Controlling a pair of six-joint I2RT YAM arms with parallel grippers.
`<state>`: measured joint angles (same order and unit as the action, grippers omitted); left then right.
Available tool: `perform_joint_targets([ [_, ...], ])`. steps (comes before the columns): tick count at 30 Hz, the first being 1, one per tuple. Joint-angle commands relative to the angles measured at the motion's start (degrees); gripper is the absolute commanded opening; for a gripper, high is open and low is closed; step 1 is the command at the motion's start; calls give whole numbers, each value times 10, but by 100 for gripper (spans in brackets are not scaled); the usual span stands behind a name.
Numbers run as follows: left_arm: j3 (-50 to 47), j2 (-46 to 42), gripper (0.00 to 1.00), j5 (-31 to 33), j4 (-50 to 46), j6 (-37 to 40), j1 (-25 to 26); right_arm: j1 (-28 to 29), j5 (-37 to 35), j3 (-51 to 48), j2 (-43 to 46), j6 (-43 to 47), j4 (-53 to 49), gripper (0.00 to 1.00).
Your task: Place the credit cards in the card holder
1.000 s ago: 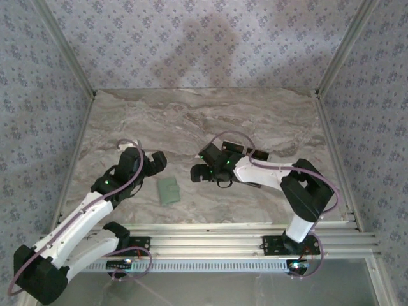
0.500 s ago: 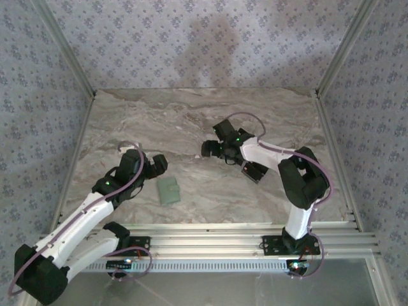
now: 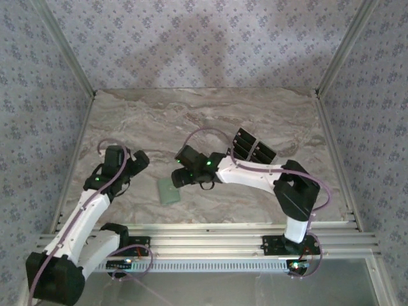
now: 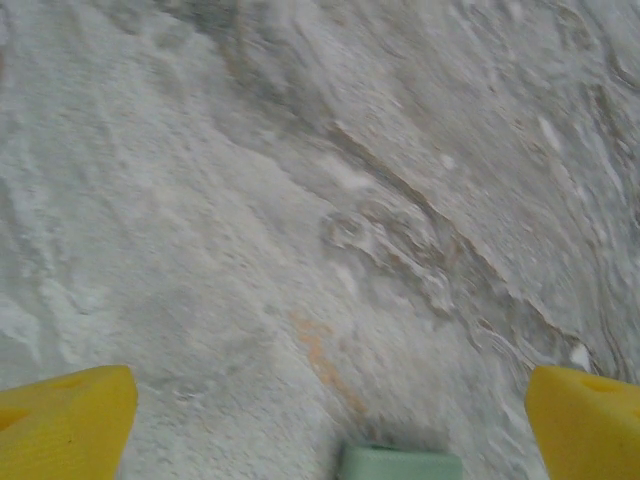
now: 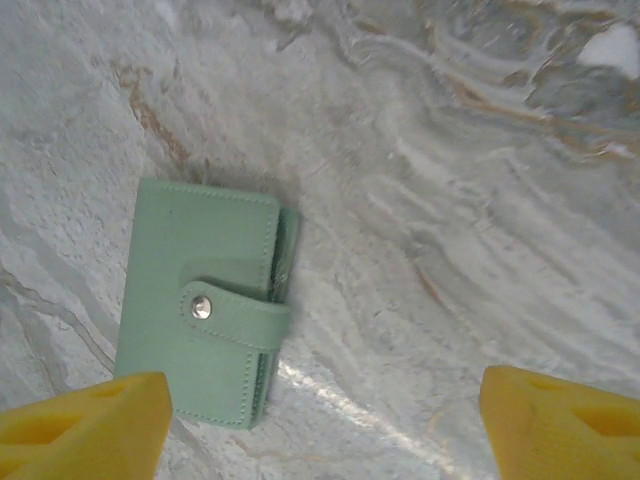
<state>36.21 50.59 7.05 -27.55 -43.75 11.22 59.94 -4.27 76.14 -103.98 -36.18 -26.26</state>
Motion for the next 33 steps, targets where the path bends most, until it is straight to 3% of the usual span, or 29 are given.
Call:
perform_joint_targets([
  [1, 41, 21, 100, -56, -17, 31, -45, 21, -65, 58, -50, -21, -63, 78],
  [9, 55, 52, 100, -104, -9, 57, -113, 63, -97, 213, -165, -8, -179, 66],
  [16, 45, 49, 100, -125, -2, 65, -134, 84, -119, 300, -232, -6, -234, 65],
  [26, 39, 42, 100, -132, 3, 70, -139, 94, -141, 351, -283, -4, -264, 61],
  [33, 34, 40, 100, -136, 7, 72, -140, 95, -158, 350, -290, -4, -265, 46],
])
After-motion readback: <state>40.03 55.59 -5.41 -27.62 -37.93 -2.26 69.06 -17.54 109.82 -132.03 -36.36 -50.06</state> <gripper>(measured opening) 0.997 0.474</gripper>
